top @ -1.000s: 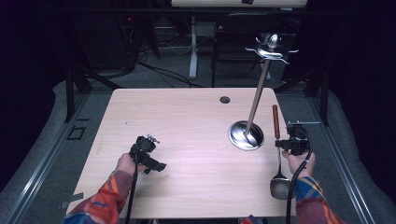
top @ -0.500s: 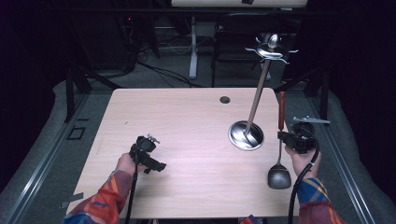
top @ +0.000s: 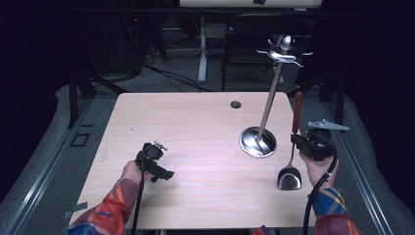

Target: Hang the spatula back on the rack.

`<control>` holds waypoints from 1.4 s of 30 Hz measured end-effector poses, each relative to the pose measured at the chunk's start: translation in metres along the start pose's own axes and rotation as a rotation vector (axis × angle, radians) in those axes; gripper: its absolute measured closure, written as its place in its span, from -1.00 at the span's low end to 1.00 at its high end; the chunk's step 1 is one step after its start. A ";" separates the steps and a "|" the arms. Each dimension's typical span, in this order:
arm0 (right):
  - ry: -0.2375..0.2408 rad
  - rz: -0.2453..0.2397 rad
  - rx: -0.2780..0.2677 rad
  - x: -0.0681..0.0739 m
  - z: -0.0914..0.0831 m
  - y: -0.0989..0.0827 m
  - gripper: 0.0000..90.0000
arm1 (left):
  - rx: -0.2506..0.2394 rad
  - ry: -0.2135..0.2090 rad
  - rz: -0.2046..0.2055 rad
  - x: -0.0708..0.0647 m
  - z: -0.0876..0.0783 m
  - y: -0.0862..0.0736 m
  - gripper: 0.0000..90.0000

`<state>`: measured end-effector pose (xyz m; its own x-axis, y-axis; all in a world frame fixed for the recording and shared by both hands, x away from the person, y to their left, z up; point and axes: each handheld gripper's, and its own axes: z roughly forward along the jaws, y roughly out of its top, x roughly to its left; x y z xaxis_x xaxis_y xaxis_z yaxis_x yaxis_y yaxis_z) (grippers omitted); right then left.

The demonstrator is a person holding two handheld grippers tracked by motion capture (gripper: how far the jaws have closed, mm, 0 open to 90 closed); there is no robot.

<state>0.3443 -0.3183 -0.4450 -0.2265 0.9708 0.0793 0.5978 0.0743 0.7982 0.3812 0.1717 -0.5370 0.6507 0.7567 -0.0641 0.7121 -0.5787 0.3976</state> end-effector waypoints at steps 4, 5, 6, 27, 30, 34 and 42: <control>-0.001 -0.013 -0.028 0.002 -0.006 0.002 0.88 | -0.003 -0.002 -0.007 0.000 -0.001 0.000 -0.90; 0.001 -0.010 -0.040 0.002 -0.008 0.002 0.88 | -0.002 0.002 -0.002 0.000 -0.001 0.000 -0.90; 0.003 -0.010 -0.049 0.002 -0.009 0.003 0.88 | -0.003 0.002 -0.002 0.000 -0.001 0.000 -0.91; 0.058 -0.128 -0.149 0.019 -0.016 0.019 0.87 | -0.009 0.003 0.002 0.002 0.001 0.000 -0.99; 0.058 -0.146 -0.161 0.022 -0.017 0.022 0.87 | -0.006 0.003 -0.002 0.003 0.001 0.000 -0.99; 0.066 -0.157 -0.169 0.024 -0.017 0.026 0.87 | -0.006 0.005 0.002 0.002 0.002 0.000 -0.99; 0.072 -0.163 -0.180 0.025 -0.018 0.032 0.87 | 0.001 -0.001 0.008 0.003 0.003 0.001 -0.99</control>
<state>0.3435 -0.2955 -0.4066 -0.3665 0.9301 -0.0220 0.4039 0.1803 0.8969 0.3841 0.1725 -0.5396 0.6566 0.7517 -0.0615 0.7071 -0.5852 0.3969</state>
